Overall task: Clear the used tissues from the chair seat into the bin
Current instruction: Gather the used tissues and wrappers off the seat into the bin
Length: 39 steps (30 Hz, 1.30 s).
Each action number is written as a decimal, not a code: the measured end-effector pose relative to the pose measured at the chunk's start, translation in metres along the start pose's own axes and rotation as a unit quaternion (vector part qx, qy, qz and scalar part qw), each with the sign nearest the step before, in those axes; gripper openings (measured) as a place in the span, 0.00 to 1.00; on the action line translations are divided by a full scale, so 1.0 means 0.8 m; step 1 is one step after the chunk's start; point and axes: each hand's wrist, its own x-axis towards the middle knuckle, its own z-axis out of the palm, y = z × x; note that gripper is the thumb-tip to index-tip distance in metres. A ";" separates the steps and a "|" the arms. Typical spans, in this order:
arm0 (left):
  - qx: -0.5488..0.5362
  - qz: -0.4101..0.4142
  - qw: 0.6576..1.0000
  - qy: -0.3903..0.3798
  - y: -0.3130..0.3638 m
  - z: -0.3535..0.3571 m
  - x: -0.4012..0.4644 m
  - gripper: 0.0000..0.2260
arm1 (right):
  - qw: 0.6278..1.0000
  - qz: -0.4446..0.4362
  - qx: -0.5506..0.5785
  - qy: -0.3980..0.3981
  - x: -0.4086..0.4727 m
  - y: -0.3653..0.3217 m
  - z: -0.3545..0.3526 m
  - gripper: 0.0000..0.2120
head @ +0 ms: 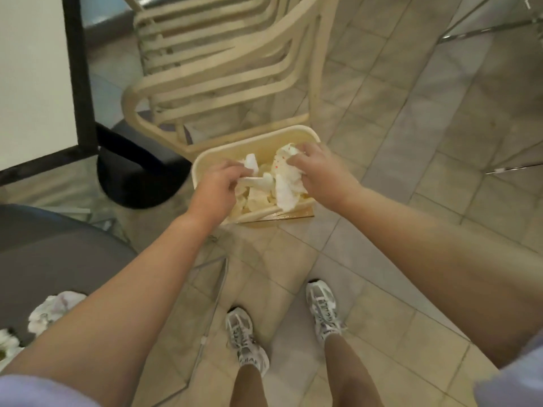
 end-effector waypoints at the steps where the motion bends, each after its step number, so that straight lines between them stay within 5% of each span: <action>1: 0.007 -0.005 1.000 -0.027 -0.002 0.004 0.001 0.22 | 1.000 0.005 0.007 -0.014 0.000 0.000 0.001 0.24; 4: 0.022 -0.023 0.997 -0.070 -0.004 0.009 -0.001 0.27 | 0.999 0.006 0.025 -0.034 -0.002 -0.008 0.002 0.25; 11: 0.032 -0.032 0.999 -0.029 -0.013 -0.010 -0.032 0.22 | 1.000 -0.008 0.002 -0.010 0.005 -0.039 0.005 0.26; 16: 0.023 -0.034 0.999 -0.004 -0.035 -0.027 -0.057 0.19 | 0.993 0.033 -0.039 -0.105 0.012 -0.062 0.005 0.26; 20: 0.023 -0.031 0.999 0.015 -0.055 -0.036 -0.082 0.17 | 0.996 0.053 -0.045 -0.063 0.010 -0.080 0.020 0.25; 33: 0.038 -0.039 0.996 0.064 -0.210 -0.123 -0.196 0.16 | 0.989 -0.131 -0.057 -0.043 0.030 -0.300 0.117 0.13; 39: 0.064 -0.133 0.985 0.091 -0.319 -0.175 -0.284 0.15 | 0.976 -0.192 -0.065 -0.078 0.040 -0.421 0.187 0.15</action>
